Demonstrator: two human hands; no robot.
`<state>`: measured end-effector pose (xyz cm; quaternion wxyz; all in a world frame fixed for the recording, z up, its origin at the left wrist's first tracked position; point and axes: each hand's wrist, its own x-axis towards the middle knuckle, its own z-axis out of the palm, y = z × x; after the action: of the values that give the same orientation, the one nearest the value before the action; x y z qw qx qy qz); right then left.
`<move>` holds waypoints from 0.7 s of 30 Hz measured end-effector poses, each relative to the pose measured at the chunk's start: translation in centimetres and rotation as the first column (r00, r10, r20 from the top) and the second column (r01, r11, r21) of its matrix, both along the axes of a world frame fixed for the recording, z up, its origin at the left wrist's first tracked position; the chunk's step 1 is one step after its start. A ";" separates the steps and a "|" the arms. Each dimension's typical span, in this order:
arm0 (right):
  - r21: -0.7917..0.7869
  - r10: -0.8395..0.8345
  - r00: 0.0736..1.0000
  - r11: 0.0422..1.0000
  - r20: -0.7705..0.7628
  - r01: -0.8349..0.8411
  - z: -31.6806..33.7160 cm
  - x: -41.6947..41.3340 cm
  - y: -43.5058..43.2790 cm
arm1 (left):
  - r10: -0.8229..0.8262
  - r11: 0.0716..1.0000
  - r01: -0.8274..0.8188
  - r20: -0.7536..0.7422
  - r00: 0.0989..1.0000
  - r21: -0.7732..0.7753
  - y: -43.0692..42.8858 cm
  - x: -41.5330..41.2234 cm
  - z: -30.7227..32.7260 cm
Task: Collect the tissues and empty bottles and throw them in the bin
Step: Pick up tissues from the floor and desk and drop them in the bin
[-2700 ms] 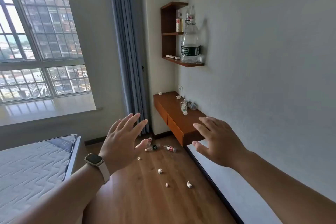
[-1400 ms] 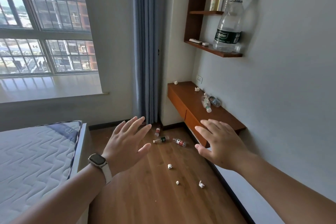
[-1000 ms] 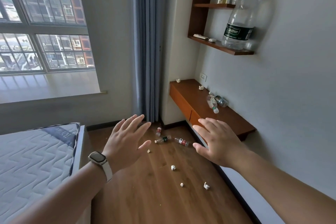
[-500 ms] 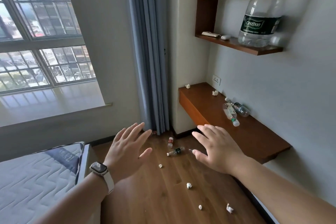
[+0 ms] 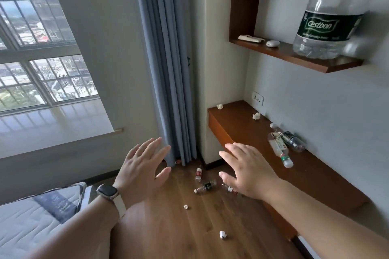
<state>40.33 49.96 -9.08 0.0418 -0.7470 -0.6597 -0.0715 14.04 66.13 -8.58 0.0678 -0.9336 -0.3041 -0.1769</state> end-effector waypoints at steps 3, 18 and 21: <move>-0.040 -0.035 0.999 0.999 -0.002 0.035 -1.4 0.6 3.2 | -0.039 0.999 0.039 0.006 0.999 -0.026 3.8 1.2 -1.7; -0.301 -0.396 0.912 0.887 -0.106 0.350 -11.2 -0.8 14.8 | -0.381 0.907 0.343 -0.129 0.915 -0.245 23.9 8.2 -14.5; -0.404 -0.484 0.864 0.824 -0.137 0.398 -14.4 -1.0 14.1 | -0.468 0.853 0.402 -0.147 0.872 -0.332 23.9 10.7 -17.2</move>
<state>39.37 64.10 -23.44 -0.0369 -0.8775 -0.4596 0.1320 24.77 90.07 -25.79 -0.0788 -0.9915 -0.0970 -0.0353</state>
